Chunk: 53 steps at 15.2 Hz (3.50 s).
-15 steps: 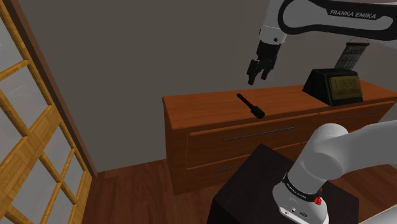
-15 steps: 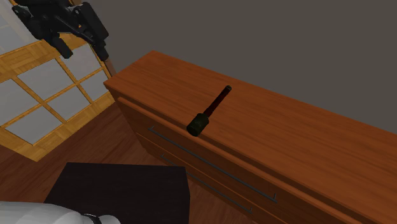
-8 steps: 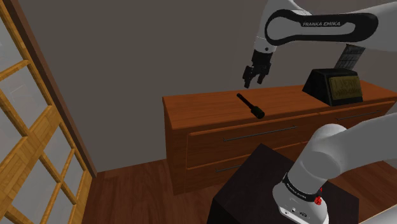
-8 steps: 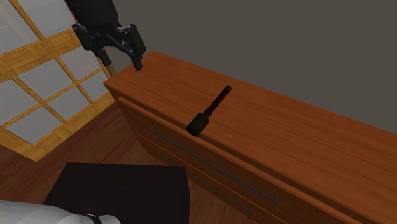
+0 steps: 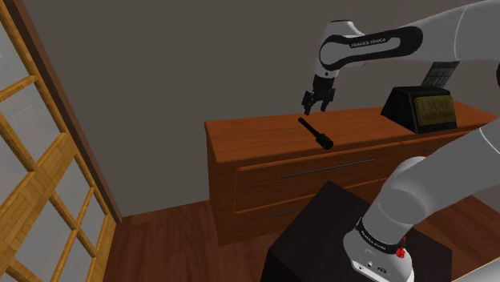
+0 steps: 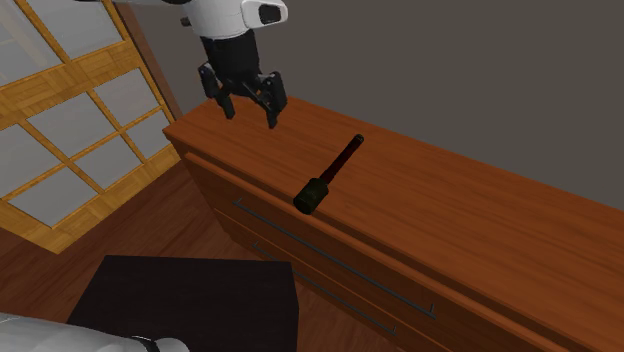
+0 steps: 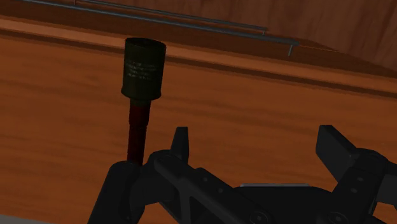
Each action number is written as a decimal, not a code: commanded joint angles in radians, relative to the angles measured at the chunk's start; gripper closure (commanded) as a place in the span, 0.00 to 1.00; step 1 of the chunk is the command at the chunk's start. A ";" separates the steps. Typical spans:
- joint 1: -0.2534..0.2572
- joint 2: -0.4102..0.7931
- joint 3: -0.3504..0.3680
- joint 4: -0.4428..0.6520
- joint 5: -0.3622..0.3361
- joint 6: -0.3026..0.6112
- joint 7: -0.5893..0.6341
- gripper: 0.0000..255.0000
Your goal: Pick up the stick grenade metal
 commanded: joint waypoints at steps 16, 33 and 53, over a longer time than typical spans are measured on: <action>-0.110 0.596 -0.185 0.282 0.213 0.235 -0.185 0.00; -0.132 0.689 -0.175 0.269 0.266 0.328 -0.218 1.00; -0.116 0.583 -0.193 0.354 0.204 0.148 -0.180 1.00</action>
